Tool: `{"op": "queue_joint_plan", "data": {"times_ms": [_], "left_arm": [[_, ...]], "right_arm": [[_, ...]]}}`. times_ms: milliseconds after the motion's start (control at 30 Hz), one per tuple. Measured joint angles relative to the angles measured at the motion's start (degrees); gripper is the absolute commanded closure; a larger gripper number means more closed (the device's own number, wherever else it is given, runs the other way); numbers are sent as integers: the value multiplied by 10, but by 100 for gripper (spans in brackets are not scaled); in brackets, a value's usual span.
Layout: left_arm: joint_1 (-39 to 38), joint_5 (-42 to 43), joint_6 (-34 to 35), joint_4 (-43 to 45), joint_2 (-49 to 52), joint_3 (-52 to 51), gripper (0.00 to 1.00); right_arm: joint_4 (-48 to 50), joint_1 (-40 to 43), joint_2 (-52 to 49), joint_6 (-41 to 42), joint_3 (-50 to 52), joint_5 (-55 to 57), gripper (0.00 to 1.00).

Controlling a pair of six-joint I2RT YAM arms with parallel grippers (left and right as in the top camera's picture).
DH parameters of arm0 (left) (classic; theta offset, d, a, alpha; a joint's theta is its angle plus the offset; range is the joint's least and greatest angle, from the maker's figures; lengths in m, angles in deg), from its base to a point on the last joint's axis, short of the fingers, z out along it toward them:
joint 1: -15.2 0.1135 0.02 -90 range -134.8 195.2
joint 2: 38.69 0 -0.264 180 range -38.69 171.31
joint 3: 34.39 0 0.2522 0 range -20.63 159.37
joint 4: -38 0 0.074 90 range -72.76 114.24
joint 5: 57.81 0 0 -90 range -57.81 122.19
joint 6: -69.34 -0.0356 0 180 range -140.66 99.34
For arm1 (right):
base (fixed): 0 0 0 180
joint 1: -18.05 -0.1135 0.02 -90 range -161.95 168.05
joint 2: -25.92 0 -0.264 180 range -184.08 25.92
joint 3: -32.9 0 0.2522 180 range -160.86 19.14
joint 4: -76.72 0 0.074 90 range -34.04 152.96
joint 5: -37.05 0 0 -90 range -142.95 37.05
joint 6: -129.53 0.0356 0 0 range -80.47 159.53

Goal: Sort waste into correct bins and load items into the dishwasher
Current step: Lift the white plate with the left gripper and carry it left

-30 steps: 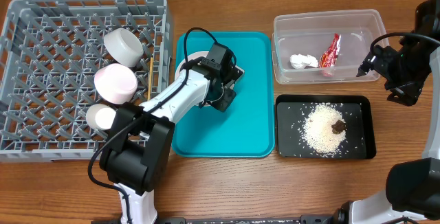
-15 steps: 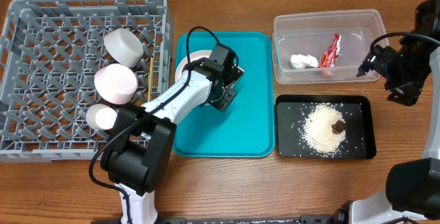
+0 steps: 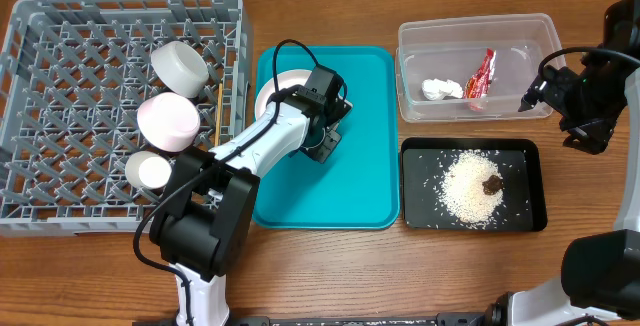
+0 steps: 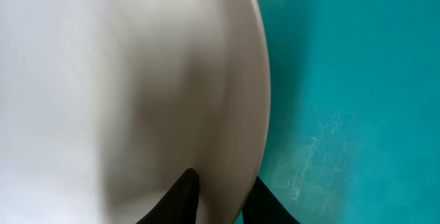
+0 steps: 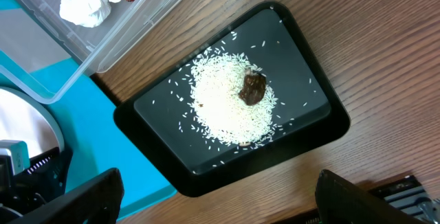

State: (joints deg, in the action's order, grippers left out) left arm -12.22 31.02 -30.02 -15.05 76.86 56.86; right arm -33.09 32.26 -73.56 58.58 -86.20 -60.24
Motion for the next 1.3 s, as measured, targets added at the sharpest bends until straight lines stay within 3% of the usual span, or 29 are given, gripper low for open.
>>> {"op": "queue_joint_plan", "data": {"times_ms": [167, 500, 967, 1133, 1300], "left_arm": [[-4, -4, -3, 3, 0, 7, 96], [-9, -8, 1, -49, 1, 48, 96], [-4, -8, 70, -216, 7, 294, 96], [9, -3, 108, -233, -6, 317, 96], [50, 56, 129, -236, -42, 317, 96]], "right_arm": [[0, 0, 0, 0, 0, 0, 9], [-1, 0, 0, 0, 0, 0, 9], [-2, 0, 0, 0, 0, 0, 9], [-2, 0, 0, 0, 0, 0, 9], [-2, 0, 0, 0, 0, 0, 9]]}}
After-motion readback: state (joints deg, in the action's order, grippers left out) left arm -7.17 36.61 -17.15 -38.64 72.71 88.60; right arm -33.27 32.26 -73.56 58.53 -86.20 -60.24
